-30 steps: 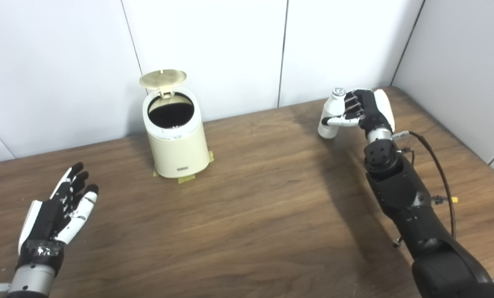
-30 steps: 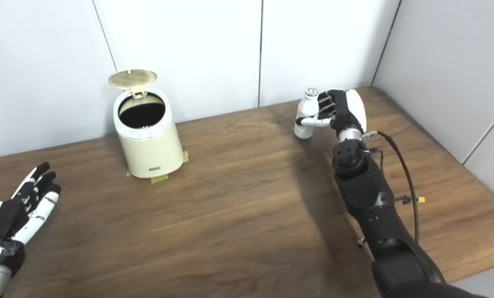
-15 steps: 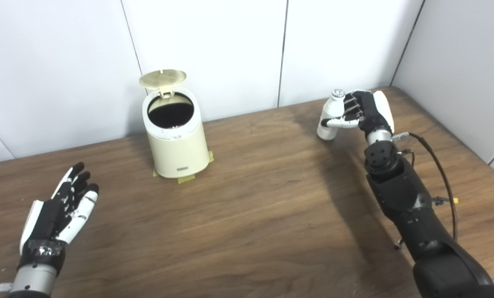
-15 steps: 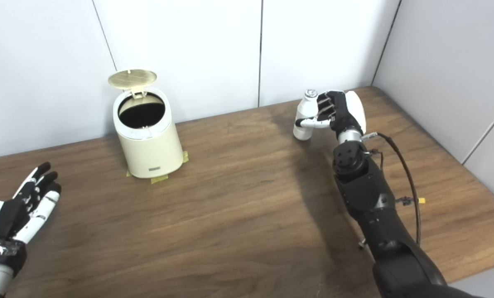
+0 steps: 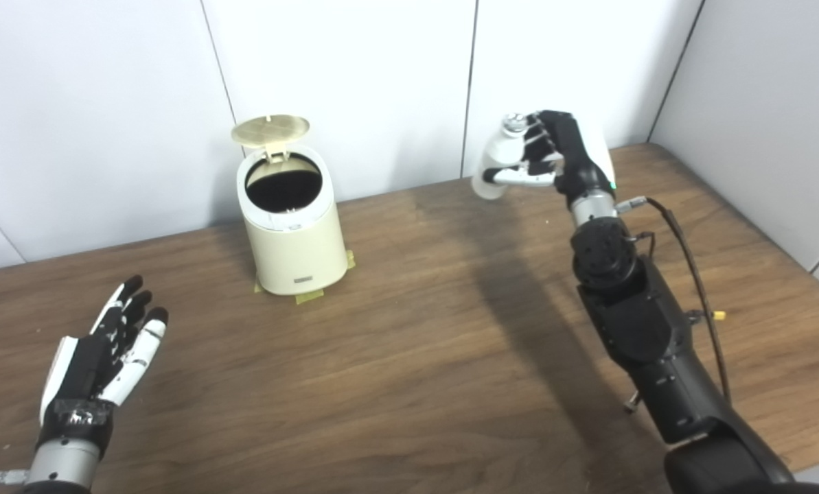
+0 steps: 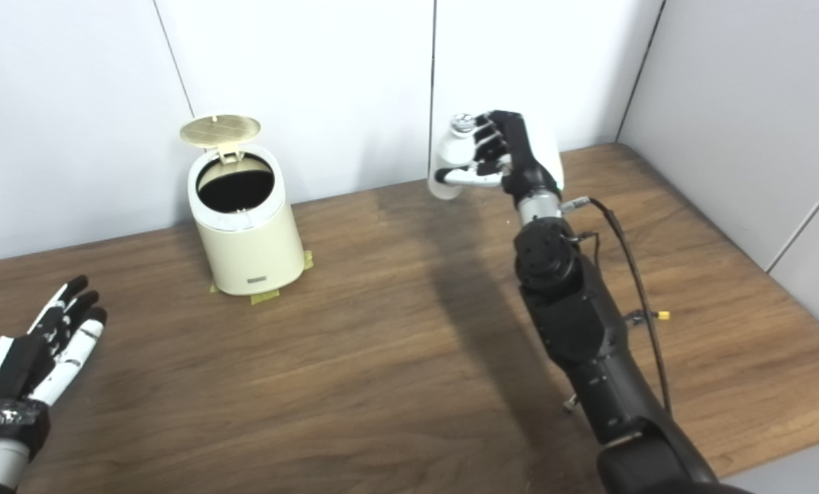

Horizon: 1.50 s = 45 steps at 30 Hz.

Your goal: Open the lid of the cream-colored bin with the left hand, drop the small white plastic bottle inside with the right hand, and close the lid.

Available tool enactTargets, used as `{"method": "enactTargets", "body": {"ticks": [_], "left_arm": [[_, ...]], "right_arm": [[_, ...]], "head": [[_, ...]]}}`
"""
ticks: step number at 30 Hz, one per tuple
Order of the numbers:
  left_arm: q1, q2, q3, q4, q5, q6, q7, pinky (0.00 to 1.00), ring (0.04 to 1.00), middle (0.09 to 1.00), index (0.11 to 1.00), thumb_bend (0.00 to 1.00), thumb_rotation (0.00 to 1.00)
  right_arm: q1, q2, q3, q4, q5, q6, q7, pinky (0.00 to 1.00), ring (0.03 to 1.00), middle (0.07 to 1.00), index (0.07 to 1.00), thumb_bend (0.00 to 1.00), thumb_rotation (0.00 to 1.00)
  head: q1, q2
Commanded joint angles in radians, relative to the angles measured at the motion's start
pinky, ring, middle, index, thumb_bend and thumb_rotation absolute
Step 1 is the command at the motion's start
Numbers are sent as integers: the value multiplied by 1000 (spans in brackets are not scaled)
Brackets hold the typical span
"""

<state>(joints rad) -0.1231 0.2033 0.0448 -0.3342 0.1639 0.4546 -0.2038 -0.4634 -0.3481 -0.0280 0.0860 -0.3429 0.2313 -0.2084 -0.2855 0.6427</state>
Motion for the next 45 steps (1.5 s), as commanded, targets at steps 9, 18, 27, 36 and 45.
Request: {"method": "enactTargets", "body": {"ticks": [9,18,27,36,45], "left_arm": [[-4,-3,-30,14,8,-71,44,932,939,922,992,485,640],[7,-16,-71,26,42,-98,76,915,922,903,968,523,665],[18,-34,-89,33,53,-115,97,905,916,903,974,544,697],[18,-63,-106,41,71,-124,116,889,911,900,960,589,716],[24,-83,-118,37,77,-122,127,897,916,903,960,590,722]], "right_arm": [[-101,63,48,-193,-47,68,81,419,469,507,467,521,0],[-165,129,126,-245,-63,83,167,414,457,484,490,522,0],[-216,189,169,-209,-60,31,182,402,452,497,479,522,0],[-264,231,200,-84,-89,-61,152,382,451,497,475,522,0],[-319,289,192,41,-81,-106,119,393,455,500,472,522,0]], "head": [[93,6],[197,9],[248,8],[278,3],[267,6]]}}
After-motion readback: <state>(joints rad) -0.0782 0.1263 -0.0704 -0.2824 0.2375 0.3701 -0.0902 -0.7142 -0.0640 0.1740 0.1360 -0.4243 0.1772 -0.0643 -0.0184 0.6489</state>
